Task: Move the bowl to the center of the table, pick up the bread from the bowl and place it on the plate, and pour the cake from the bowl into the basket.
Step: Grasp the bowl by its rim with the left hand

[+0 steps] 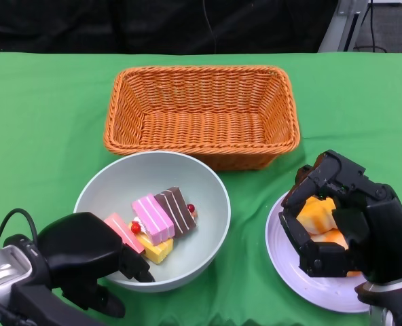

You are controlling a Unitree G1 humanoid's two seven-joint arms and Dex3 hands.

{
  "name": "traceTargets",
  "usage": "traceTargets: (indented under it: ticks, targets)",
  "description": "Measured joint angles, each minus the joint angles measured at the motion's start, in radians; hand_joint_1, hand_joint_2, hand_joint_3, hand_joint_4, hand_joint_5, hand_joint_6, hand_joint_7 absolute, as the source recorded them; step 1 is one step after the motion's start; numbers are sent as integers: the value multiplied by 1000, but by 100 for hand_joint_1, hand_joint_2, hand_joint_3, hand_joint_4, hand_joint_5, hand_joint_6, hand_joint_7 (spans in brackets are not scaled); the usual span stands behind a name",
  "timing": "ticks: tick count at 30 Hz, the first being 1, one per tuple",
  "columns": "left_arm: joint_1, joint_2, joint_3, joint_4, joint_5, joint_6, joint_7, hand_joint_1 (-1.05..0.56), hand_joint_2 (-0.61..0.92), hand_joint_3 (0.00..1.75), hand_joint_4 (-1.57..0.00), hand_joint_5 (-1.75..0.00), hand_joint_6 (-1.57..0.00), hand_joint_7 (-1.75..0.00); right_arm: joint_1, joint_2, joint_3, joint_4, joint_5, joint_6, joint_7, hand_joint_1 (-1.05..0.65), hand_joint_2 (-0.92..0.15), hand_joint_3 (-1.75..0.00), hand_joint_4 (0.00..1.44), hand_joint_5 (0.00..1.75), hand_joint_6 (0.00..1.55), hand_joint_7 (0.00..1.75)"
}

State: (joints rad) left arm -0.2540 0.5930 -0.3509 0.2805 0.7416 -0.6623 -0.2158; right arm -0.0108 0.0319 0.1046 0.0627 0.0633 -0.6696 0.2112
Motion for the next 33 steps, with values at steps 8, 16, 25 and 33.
traceTargets:
  ticks: [8, 16, 25, 33]
  targets:
    - [0, -2, -14, 15, 10, 30, 7, -67, 92, 23, -47, 0, -45, 0, 1, 0, 0, 0, 0, 0, 0, -30, -38, -112, 70, 168, 62, 148]
    - [0, -2, -22, 16, 9, 42, 10, -57, 92, 20, -68, -9, -59, -6, 3, 0, 1, 0, -4, 0, -5, -28, -34, -118, 69, 171, 60, 151]
    - [-6, -1, -35, 56, 11, -10, 93, -25, 92, 9, -95, -60, -105, -12, 3, 1, 0, 4, 3, -12, -4, -29, -35, -115, 68, 170, 60, 149]
    - [-10, -3, -39, 91, 16, -49, 177, -20, 92, 6, -71, -140, -120, -11, 3, 1, 0, 5, 4, -18, -2, -30, -35, -113, 69, 171, 61, 150]
